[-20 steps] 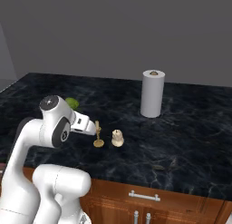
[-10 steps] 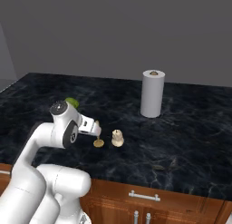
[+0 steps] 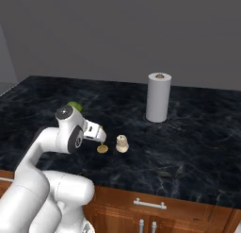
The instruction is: Pick the candle and candle from the dining table and place them in the open cabinet. Close the cabinet after placing the objects.
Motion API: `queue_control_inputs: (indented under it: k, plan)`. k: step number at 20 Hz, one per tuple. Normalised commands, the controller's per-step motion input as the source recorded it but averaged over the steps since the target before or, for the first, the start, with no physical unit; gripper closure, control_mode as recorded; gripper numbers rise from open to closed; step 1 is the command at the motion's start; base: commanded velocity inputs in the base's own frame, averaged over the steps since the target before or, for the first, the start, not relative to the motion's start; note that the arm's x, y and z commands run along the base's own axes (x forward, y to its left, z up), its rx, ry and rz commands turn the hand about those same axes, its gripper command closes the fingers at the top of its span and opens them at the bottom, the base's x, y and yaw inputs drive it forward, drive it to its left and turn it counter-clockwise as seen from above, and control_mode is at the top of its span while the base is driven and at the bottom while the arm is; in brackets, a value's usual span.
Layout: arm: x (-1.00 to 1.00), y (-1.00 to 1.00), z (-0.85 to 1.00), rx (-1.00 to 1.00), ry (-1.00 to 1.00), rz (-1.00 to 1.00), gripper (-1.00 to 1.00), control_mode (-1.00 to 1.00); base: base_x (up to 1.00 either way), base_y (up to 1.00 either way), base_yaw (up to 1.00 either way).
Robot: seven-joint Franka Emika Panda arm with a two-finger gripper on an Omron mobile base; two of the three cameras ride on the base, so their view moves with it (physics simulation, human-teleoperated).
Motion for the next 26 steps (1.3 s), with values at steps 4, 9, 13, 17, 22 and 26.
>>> queue_control_inputs:
  k: [4, 9, 13, 17, 22, 26]
  plan:
    - [0.03, -0.04, -0.28, 0.00, -0.04, 0.00, -1.00, -1.00, 0.00, 0.00, 0.00]
    - [0.01, -0.04, -0.17, 0.02, 0.00, 0.00, -1.00, -1.00, 0.00, 0.00, 0.00]
    - [0.03, -0.17, -0.14, 0.04, 0.00, 0.00, -1.00, -1.00, 0.00, 0.00, 0.00]
    - [0.07, -0.12, -0.06, 0.02, 0.00, 0.01, -1.00, -1.00, 0.00, 0.00, 0.00]
    - [0.16, -0.02, 0.00, 0.00, 0.02, 0.00, -1.00, -1.00, 0.00, 0.00, 0.00]
    - [0.36, 0.00, 0.00, 0.00, 0.00, 0.00, -1.00, -1.00, 0.00, 0.00, 0.00]
